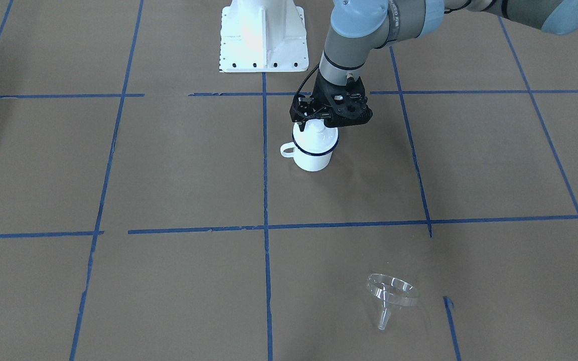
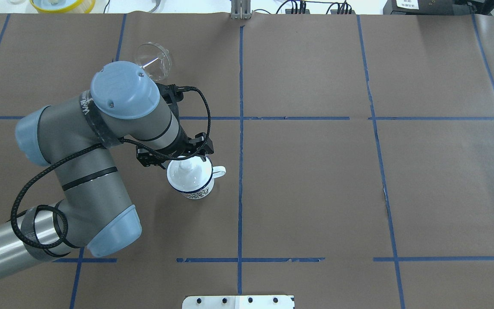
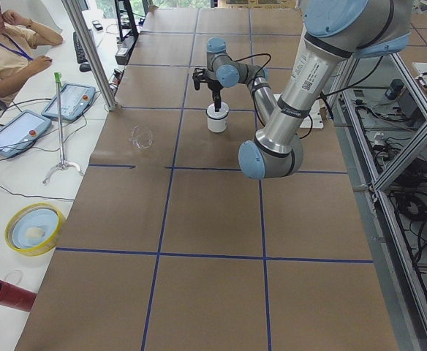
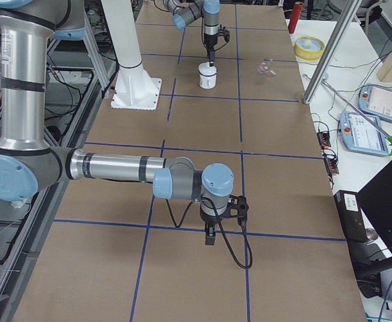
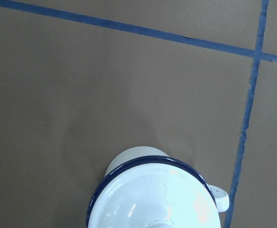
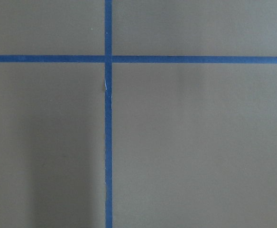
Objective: Place funnel on cup
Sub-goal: 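Move the left gripper over the white lid on the mug, then lower the left gripper and grasp the white lid's knob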
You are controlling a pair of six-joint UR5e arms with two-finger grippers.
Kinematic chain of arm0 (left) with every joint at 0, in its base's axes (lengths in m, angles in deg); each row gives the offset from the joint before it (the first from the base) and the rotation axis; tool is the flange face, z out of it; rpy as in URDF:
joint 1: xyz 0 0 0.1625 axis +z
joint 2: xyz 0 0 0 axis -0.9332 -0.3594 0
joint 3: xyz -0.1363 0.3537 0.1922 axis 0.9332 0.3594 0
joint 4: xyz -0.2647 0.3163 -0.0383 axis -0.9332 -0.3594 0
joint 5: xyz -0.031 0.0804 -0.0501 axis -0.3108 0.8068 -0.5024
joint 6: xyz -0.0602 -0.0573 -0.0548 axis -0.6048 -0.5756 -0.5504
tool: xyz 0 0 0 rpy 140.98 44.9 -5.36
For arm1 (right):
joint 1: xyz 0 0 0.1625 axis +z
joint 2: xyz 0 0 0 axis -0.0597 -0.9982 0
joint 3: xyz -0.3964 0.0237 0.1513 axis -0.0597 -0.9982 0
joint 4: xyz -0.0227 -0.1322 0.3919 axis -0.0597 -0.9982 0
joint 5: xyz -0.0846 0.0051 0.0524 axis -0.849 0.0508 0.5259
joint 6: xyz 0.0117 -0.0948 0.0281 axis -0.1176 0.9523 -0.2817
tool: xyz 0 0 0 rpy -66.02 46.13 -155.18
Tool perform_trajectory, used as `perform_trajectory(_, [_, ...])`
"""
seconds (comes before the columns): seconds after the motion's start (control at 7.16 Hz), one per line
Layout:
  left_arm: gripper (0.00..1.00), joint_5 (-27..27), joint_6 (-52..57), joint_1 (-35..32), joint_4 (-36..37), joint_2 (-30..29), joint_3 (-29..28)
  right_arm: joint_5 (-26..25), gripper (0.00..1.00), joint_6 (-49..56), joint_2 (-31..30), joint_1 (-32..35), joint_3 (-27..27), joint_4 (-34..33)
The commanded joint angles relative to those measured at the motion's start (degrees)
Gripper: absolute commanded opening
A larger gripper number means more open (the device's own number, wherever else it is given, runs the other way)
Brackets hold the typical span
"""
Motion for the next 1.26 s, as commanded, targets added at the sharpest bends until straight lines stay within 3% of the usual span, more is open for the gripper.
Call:
perform_trajectory(0.0, [1.00, 1.9, 0.0, 0.9, 0.5, -0.6, -1.0, 0.0, 1.00, 0.0, 0.0, 0.0, 0.0, 0.0])
perform_trajectory(0.14, [0.99, 1.9, 0.0, 1.0, 0.5, -0.6, -1.0, 0.0, 1.00, 0.0, 0.0, 0.0, 0.0, 0.0])
perform_trajectory(0.28, [0.87, 1.9, 0.0, 1.0, 0.5, -0.6, -1.0, 0.0, 1.00, 0.0, 0.0, 0.0, 0.0, 0.0])
perform_trajectory(0.42, [0.82, 1.9, 0.0, 1.0, 0.7, -0.8, -0.9, 0.0, 1.00, 0.0, 0.0, 0.0, 0.0, 0.0])
perform_trajectory(1.12, [0.81, 1.9, 0.0, 1.3, 0.9, -0.7, -0.5, 0.0, 1.00, 0.0, 0.0, 0.0, 0.0, 0.0])
